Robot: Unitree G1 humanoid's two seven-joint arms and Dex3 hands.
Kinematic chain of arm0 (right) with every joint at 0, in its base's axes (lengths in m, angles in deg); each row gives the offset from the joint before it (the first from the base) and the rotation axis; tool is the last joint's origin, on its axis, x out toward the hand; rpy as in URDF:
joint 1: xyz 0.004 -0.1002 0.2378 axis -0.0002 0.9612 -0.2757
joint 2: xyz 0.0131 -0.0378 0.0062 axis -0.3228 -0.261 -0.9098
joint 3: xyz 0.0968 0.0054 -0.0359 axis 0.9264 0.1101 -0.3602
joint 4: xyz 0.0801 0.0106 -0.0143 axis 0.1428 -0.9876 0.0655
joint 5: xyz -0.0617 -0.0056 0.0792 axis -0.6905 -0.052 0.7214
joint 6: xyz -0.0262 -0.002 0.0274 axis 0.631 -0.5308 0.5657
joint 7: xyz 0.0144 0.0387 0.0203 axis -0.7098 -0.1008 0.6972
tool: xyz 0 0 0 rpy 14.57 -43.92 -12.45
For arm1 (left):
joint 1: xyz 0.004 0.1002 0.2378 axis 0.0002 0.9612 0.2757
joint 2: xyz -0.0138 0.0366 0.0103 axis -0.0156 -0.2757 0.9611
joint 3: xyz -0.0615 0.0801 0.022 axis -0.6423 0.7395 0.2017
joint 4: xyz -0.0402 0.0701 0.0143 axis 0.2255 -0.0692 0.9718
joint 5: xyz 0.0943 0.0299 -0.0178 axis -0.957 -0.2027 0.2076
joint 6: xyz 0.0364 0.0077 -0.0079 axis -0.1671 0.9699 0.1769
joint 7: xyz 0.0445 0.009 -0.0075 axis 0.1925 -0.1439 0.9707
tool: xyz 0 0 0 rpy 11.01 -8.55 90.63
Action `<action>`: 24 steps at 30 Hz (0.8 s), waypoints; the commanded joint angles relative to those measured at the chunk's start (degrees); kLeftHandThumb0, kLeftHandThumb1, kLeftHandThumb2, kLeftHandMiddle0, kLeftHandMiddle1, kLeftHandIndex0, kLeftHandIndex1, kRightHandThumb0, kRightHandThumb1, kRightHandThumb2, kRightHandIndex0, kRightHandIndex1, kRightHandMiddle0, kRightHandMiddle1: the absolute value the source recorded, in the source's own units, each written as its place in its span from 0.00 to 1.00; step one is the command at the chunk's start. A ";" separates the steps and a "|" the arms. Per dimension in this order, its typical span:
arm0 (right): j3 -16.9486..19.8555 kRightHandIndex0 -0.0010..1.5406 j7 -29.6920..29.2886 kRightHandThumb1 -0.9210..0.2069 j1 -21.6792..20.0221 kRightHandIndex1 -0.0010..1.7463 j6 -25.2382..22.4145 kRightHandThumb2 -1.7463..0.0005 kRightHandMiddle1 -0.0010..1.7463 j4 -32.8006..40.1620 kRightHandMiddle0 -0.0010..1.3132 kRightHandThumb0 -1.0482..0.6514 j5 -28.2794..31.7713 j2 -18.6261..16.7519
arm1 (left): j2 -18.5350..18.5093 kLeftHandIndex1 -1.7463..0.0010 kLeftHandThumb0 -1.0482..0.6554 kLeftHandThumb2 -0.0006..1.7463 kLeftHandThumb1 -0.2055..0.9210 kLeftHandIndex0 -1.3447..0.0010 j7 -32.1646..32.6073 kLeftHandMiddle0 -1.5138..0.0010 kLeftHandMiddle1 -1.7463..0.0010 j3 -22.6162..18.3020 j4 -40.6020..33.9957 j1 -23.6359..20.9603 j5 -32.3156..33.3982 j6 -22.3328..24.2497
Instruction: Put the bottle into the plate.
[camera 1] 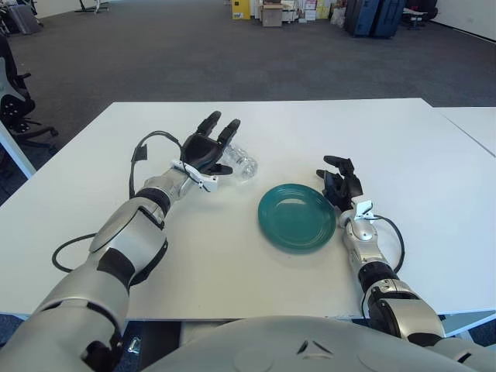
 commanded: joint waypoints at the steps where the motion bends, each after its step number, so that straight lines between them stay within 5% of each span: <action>1: 0.19 0.25 0.52 0.00 4.46 0.39 0.21 0.60 0.63 -2.65 0.00 0.19 0.87 -1.66 | -0.34 0.87 0.01 0.40 1.00 0.99 0.10 0.94 0.99 1.69 0.77 -1.96 -1.31 -0.43; 24: -0.04 0.34 1.10 0.00 7.33 0.51 0.90 0.61 0.66 0.03 0.00 0.23 1.15 -1.81 | 3.67 0.67 0.07 0.48 1.00 1.00 -11.14 0.81 0.96 3.05 2.75 0.15 0.10 -1.30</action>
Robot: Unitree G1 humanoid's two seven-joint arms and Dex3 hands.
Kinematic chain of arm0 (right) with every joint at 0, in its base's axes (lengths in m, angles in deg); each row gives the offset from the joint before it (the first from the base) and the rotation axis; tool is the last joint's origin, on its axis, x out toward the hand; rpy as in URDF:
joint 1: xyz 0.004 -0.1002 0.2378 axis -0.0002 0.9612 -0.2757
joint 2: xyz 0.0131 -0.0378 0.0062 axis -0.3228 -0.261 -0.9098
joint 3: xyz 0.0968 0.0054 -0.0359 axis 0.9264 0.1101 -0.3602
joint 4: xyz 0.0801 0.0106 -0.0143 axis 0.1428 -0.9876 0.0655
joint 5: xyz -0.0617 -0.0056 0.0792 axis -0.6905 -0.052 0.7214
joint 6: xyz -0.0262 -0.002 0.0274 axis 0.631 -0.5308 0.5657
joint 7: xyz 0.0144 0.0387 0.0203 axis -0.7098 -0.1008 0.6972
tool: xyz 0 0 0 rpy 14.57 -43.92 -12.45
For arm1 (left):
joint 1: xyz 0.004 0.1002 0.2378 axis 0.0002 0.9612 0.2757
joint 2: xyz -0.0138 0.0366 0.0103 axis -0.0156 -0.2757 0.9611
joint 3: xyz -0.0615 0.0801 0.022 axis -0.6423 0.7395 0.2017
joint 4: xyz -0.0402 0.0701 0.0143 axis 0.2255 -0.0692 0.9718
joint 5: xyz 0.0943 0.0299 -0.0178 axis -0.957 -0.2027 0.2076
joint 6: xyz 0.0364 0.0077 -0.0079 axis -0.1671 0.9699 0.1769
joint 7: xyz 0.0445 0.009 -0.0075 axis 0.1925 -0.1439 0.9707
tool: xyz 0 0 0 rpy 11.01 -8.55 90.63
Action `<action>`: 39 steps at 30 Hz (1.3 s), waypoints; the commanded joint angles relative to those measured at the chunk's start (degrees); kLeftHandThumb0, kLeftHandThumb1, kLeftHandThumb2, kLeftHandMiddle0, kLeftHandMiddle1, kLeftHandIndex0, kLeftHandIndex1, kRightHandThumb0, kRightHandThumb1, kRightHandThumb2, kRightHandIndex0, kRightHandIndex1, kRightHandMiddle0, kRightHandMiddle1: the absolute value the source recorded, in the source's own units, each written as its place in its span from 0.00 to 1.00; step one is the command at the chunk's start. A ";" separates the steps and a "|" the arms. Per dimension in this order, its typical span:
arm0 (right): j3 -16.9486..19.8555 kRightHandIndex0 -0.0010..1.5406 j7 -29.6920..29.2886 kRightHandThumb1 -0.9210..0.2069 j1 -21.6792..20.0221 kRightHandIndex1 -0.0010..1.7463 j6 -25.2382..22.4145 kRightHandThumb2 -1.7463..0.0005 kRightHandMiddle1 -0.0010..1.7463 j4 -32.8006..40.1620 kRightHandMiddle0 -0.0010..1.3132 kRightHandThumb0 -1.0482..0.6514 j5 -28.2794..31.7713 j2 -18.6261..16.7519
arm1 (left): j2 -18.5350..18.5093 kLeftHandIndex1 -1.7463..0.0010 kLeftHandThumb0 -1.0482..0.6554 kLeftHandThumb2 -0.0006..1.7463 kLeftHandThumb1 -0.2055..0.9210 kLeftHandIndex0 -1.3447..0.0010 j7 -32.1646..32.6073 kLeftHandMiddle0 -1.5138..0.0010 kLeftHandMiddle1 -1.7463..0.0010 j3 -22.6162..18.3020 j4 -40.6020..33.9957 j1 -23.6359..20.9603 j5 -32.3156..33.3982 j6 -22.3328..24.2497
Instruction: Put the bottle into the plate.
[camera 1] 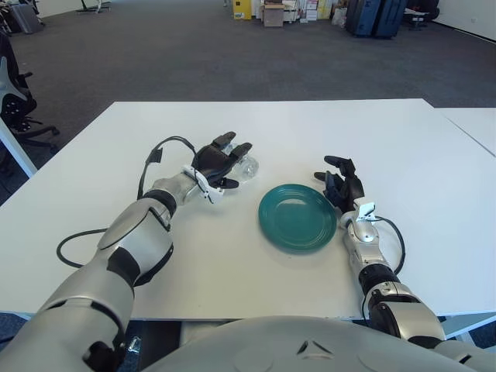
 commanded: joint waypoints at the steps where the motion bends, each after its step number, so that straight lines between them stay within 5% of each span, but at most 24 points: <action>1: -0.36 0.34 -0.45 0.00 6.07 0.51 0.45 0.61 0.66 -2.01 0.00 0.23 -0.17 -1.52 | 0.95 0.65 0.07 0.48 1.00 1.00 -3.34 0.80 0.96 -1.06 0.78 0.71 1.69 0.87; 20: -0.52 0.35 -0.11 0.00 8.53 0.52 -0.78 0.60 0.65 1.41 0.00 0.23 -0.13 -0.89 | 3.35 0.59 0.05 0.51 1.00 1.00 -16.52 0.77 0.96 -7.73 0.66 4.48 11.21 0.12; 39: -0.11 0.35 1.56 0.00 9.43 0.53 -1.32 0.61 0.64 3.03 0.00 0.23 0.73 -0.74 | 5.86 0.48 0.07 0.54 1.00 1.00 -42.15 0.72 0.95 -24.14 -0.24 7.20 30.82 1.41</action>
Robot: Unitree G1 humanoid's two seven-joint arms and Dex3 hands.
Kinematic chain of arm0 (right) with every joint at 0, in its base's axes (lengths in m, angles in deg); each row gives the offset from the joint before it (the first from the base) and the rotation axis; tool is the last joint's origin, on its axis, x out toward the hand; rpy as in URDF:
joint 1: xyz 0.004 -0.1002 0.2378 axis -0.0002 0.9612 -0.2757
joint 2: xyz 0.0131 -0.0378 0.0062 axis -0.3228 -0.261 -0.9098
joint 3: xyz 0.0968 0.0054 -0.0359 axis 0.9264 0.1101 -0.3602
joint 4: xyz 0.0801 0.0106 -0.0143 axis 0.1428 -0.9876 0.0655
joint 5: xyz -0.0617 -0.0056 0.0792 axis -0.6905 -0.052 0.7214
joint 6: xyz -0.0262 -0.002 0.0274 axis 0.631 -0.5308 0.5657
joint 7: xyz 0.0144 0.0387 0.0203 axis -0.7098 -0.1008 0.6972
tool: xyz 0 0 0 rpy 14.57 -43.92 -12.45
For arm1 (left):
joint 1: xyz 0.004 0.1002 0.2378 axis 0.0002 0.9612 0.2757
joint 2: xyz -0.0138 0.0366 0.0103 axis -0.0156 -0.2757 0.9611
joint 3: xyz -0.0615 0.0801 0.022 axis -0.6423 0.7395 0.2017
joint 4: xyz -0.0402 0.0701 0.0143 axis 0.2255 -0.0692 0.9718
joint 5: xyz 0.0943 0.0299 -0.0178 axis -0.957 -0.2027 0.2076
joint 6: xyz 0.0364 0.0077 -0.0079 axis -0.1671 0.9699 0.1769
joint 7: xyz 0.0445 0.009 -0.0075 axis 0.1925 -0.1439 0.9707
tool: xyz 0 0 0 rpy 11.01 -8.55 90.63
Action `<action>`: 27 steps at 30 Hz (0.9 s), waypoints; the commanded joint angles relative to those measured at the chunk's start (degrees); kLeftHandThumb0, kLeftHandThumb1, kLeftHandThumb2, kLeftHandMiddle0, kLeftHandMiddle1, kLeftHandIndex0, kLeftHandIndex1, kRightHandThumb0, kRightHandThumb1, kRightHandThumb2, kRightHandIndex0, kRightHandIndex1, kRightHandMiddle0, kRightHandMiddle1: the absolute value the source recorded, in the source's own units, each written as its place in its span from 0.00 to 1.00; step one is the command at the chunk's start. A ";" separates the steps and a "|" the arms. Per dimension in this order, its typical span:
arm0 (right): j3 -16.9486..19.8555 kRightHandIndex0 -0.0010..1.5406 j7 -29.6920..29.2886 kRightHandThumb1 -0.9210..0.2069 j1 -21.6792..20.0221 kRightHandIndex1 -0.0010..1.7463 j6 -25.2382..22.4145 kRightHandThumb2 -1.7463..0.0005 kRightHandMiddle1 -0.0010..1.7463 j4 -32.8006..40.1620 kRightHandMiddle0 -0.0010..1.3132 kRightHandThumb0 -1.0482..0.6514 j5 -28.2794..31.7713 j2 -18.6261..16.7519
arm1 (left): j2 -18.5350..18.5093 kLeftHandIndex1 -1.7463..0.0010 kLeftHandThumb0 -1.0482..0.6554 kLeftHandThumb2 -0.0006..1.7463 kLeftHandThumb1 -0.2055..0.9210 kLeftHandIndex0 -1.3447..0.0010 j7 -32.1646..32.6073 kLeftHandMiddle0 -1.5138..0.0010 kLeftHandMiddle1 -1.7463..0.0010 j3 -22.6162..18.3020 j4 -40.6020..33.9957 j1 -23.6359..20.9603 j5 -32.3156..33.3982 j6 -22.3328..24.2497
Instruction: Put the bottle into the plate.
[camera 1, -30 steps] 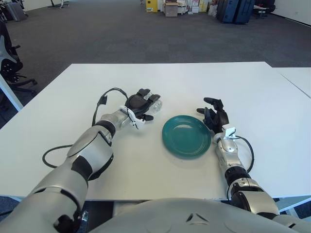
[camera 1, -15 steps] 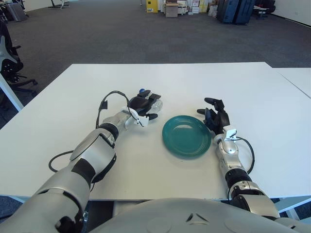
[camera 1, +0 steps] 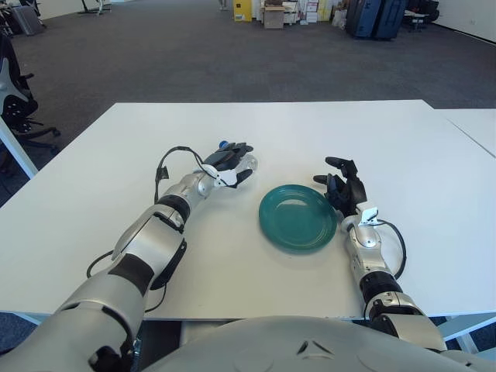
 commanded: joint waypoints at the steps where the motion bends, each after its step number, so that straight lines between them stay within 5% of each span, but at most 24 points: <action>1: 0.08 0.35 0.37 0.00 5.82 0.53 -0.73 0.61 0.64 -2.91 0.00 0.23 0.41 -0.52 | 1.25 0.47 0.07 0.54 1.00 1.00 -10.08 0.72 0.95 -3.03 2.10 4.70 3.55 2.03; 20: -0.23 0.34 0.00 0.00 6.29 0.52 -3.94 0.57 0.64 -0.51 0.00 0.22 0.03 -0.32 | -5.30 0.43 0.08 0.54 1.00 1.00 -30.49 0.71 0.95 -11.95 -5.97 6.96 16.56 -7.00; 27: -0.10 0.34 1.18 0.00 6.45 0.52 -4.44 0.58 0.66 0.06 0.00 0.22 0.98 -0.34 | -8.69 0.43 0.08 0.55 1.00 1.00 -35.40 0.71 0.95 -12.22 -11.69 9.50 17.28 -10.46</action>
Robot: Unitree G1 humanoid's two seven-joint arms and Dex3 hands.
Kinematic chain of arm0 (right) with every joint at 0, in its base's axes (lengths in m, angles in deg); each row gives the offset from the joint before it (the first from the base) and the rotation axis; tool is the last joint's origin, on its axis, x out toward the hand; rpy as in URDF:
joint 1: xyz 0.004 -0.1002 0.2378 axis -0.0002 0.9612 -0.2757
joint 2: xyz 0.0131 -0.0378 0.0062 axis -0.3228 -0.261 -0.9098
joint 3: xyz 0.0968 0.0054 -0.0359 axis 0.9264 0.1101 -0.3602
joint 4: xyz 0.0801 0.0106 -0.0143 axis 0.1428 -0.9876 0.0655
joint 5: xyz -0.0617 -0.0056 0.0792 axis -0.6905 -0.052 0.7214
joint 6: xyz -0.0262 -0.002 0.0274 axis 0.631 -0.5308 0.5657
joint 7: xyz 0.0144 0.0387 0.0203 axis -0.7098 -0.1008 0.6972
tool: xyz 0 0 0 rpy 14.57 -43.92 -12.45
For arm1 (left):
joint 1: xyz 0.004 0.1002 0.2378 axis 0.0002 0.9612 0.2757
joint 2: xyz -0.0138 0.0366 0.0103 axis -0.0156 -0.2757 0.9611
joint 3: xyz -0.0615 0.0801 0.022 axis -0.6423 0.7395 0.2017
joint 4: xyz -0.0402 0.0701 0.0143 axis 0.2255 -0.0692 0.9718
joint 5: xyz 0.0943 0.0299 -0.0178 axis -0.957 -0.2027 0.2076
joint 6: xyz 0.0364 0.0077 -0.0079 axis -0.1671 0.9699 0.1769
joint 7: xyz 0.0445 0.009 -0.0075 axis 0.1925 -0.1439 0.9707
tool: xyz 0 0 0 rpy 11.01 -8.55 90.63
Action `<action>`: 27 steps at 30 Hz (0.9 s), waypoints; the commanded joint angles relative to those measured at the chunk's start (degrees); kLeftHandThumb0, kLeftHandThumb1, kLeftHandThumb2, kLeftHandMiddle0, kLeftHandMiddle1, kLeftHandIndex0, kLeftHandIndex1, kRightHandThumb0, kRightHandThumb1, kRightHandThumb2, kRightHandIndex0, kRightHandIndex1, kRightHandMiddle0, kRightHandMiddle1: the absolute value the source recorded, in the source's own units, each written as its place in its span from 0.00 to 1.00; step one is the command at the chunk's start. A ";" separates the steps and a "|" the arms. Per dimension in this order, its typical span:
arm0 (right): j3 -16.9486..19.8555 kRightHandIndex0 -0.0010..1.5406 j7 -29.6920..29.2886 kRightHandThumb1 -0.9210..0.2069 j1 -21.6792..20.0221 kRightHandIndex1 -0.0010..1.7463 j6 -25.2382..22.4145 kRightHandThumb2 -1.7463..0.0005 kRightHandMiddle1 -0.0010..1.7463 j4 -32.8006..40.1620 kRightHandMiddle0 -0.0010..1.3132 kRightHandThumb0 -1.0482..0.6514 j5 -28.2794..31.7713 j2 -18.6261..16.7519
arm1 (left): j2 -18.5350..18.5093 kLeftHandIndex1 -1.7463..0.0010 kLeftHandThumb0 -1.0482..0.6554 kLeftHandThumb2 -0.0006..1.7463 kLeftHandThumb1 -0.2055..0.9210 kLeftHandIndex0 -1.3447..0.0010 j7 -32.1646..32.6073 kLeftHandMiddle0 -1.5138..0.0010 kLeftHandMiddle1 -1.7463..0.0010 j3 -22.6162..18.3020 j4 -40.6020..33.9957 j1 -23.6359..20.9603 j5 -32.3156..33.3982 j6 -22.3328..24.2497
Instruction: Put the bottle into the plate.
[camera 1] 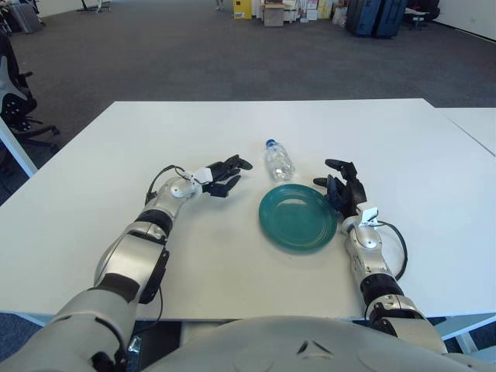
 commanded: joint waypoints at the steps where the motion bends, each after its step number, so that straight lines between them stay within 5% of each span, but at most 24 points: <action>1: -0.11 0.33 0.48 0.00 5.27 0.52 -0.74 0.58 0.65 -2.33 0.00 0.22 0.11 -0.45 | -2.73 0.43 0.07 0.56 1.00 1.00 -2.33 0.71 0.95 -0.23 -4.22 1.93 0.61 -2.39; 15: -0.07 0.33 0.81 0.00 4.88 0.52 -0.18 0.60 0.64 -3.03 0.00 0.22 0.29 -0.29 | -7.16 0.47 0.06 0.60 1.00 1.00 -3.85 0.68 0.94 1.17 -15.25 6.20 -0.71 -4.76; 27: -0.06 0.33 0.98 0.00 4.43 0.52 1.00 0.61 0.65 -4.07 0.00 0.22 0.20 -0.24 | -7.69 0.48 0.05 0.59 1.00 1.00 2.77 0.68 0.94 2.73 -18.40 6.96 -6.09 -5.61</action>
